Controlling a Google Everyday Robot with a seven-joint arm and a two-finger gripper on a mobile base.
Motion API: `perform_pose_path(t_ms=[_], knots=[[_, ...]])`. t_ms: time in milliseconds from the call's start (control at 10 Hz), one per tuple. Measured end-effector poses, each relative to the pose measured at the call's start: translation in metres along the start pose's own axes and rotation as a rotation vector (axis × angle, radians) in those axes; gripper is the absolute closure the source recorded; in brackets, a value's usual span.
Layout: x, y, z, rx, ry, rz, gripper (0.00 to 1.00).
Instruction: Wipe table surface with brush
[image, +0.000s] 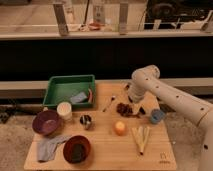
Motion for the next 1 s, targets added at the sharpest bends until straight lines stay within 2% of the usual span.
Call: perform_pose_path(t_ms=[200, 300, 500, 700, 900, 1000], knots=[[0.022, -0.004, 0.002, 0.002, 0.031, -0.003, 0.20], [0.028, -0.014, 0.003, 0.012, 0.040, -0.028, 0.20], [0.034, -0.020, 0.000, 0.044, 0.047, -0.140, 0.20], [0.027, -0.030, 0.003, 0.046, 0.073, -0.304, 0.20], [0.028, -0.029, 0.008, 0.019, 0.108, -0.492, 0.20], [0.029, -0.027, 0.012, -0.009, 0.136, -0.647, 0.20]])
